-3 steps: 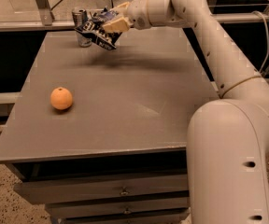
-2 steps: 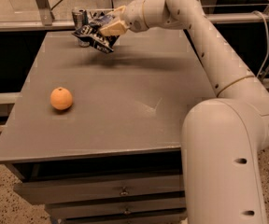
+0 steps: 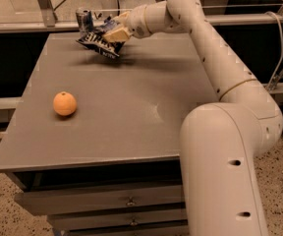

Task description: Move blue chip bag near redbull can

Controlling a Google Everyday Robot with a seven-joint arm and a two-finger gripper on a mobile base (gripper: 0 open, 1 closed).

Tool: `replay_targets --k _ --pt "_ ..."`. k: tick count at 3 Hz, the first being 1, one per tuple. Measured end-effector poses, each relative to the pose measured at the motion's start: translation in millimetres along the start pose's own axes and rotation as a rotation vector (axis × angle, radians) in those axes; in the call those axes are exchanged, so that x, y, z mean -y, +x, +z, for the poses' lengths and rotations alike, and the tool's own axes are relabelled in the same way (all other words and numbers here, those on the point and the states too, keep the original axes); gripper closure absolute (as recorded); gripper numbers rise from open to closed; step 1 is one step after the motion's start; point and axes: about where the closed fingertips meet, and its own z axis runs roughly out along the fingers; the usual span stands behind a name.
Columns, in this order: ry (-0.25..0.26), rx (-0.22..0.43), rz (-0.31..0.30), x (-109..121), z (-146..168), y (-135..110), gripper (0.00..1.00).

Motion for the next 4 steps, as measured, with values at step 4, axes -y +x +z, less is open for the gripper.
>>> replay_targets --k 4 --pt "0.005 0.061 0.012 10 -78 3 0.00"
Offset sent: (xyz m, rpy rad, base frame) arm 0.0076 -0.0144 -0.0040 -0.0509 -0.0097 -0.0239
